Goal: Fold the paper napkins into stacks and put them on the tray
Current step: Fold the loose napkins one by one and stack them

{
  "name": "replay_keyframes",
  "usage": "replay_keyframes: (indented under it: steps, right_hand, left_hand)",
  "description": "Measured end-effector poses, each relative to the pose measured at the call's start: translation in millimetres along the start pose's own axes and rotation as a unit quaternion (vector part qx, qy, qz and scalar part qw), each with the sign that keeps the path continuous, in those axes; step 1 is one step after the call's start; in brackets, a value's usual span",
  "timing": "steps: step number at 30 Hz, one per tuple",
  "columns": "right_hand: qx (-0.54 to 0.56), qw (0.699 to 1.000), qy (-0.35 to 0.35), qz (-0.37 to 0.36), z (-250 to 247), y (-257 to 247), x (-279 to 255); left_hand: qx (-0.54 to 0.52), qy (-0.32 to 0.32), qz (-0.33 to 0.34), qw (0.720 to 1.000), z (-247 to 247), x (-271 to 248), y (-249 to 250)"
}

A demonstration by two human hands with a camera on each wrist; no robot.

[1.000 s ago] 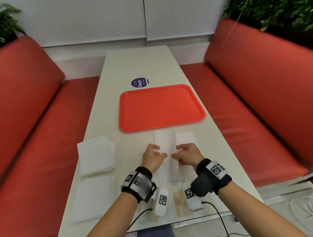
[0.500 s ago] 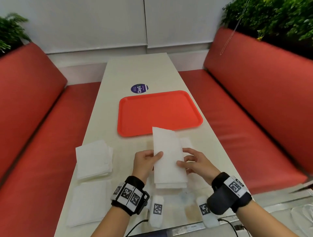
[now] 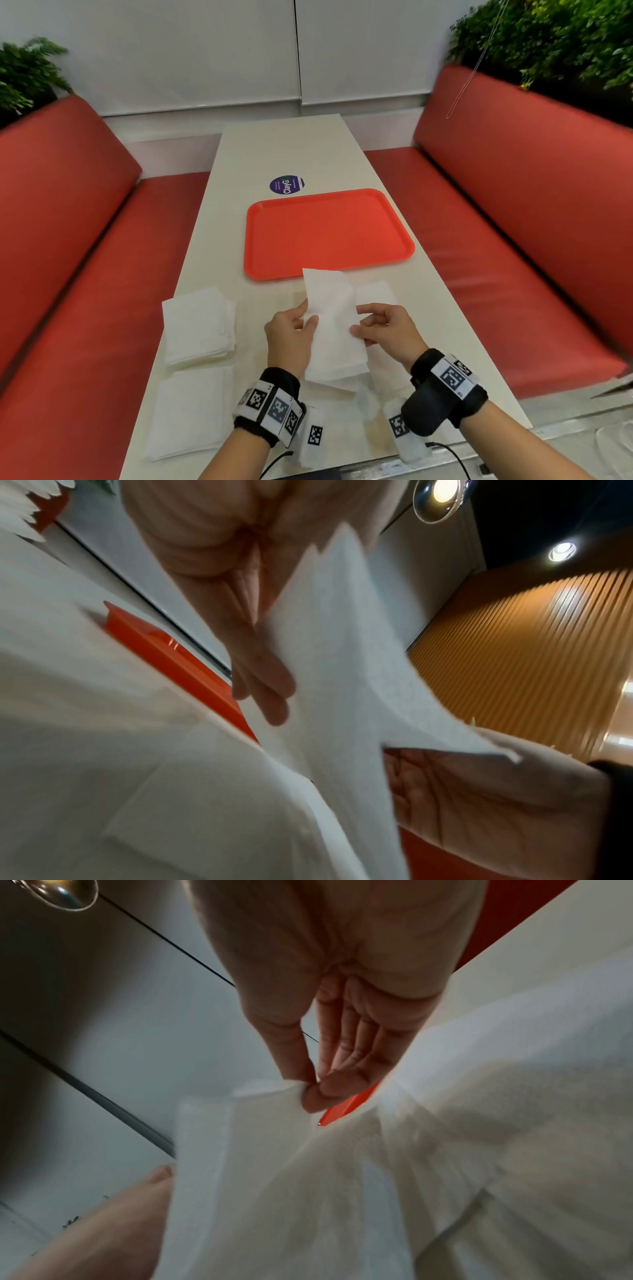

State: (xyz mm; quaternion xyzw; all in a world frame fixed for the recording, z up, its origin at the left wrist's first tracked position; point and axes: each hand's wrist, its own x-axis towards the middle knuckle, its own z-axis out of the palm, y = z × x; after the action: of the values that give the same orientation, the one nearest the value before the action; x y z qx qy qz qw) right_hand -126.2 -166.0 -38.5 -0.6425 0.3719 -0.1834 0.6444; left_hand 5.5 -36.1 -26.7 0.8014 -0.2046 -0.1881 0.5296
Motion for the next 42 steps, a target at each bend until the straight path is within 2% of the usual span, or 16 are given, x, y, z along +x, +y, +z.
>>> replay_keyframes:
  steps: [5, 9, 11, 13, 16, 19, 23, 27, 30, 35, 38, 40, 42]
  right_hand:
    - [-0.082, 0.996, 0.009, 0.028, 3.2, 5.7, 3.4]
    - [-0.143, 0.989, 0.045, -0.008, 1.5, -4.7, 1.6]
    - [-0.134, 0.991, 0.021, -0.023, 3.1, -14.5, 1.4]
    - [-0.12, 0.992, -0.033, -0.029, 6.1, -23.6, 2.2]
    - [-0.026, 0.993, -0.115, -0.027, 14.1, -38.0, -0.7]
    - [0.05, 0.989, -0.136, -0.031, 24.2, -46.6, -1.2]
    - [0.096, 0.987, -0.124, -0.021, 42.1, -48.6, 0.5]
    - [0.141, 0.981, -0.135, -0.017, 55.2, -46.9, 1.9]
    - [0.162, 0.977, -0.137, -0.014, 66.8, -48.9, 0.6]
    - [0.135, 0.972, -0.189, -0.023, 78.4, -62.7, -3.9]
    - [0.139, 0.964, -0.225, -0.023, 84.6, -66.8, -7.6]
    - [0.094, 0.97, -0.217, -0.057, 90.1, -64.8, -9.2]
    - [0.041, 0.969, -0.222, -0.104, 98.1, -64.0, -10.4]
  left_hand:
    - [0.004, -0.002, -0.017, 1.0, -5.3, 7.9, -10.2]
    - [-0.087, -0.041, -0.016, 0.995, -17.5, 12.2, -2.5]
    - [-0.153, -0.062, -0.023, 0.986, -24.8, 11.4, 5.4]
    - [-0.222, -0.079, -0.031, 0.971, -33.1, 7.8, 15.5]
    - [-0.276, -0.095, -0.042, 0.955, -47.8, 3.6, 26.5]
    - [-0.252, -0.062, -0.041, 0.965, -60.6, 1.8, 26.5]
    - [-0.232, -0.03, -0.027, 0.972, -75.6, -2.4, 20.0]
    - [-0.257, -0.032, 0.003, 0.966, -92.7, -7.3, 17.6]
    - [-0.233, -0.035, 0.034, 0.971, -103.5, -8.1, 14.5]
    - [-0.203, -0.025, 0.056, 0.977, -118.4, -14.4, 16.3]
    - [-0.174, 0.004, 0.076, 0.982, -126.9, -17.8, 12.8]
    - [-0.154, 0.023, 0.072, 0.985, -134.8, -19.8, 6.5]
    - [-0.148, 0.01, 0.065, 0.987, -143.8, -24.1, 1.2]
